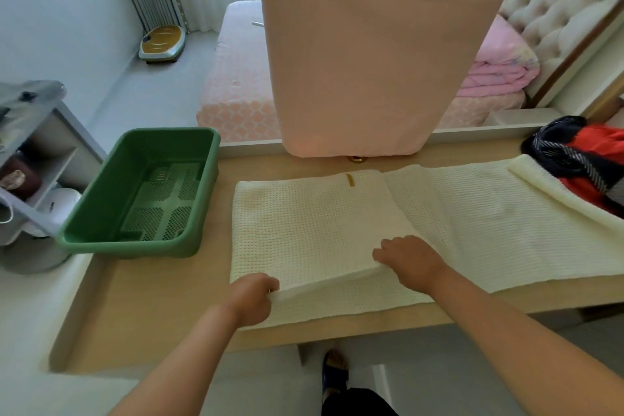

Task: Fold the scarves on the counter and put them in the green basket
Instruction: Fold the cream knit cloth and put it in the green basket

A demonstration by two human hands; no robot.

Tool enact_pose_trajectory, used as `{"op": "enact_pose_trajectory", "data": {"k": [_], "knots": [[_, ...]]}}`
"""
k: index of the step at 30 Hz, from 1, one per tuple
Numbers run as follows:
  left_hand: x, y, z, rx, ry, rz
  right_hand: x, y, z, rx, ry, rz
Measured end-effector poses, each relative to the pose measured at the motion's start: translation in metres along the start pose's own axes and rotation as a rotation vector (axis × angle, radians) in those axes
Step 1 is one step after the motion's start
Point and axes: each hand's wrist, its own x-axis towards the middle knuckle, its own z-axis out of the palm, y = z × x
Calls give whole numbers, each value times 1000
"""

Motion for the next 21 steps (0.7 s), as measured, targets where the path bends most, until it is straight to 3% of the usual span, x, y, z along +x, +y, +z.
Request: {"op": "enact_pose_trajectory", "data": {"k": [3, 5, 6, 9, 15, 21], "knots": [[-7, 7, 7, -16, -290, -103, -12, -15, 15, 112, -297, 61], [-6, 6, 13, -47, -314, -147, -13, -22, 19, 255, -613, 188], [-4, 4, 14, -51, -253, -152, -12, -24, 18, 355, -682, 255], [2, -6, 17, 38, -1, -183, -4, -21, 17, 523, -613, 394], [34, -1, -2, 139, -189, -319, 28, 13, 17, 558, -379, 538], [109, 33, -25, 98, 158, -160, 62, 49, 30, 523, -265, 630]]}}
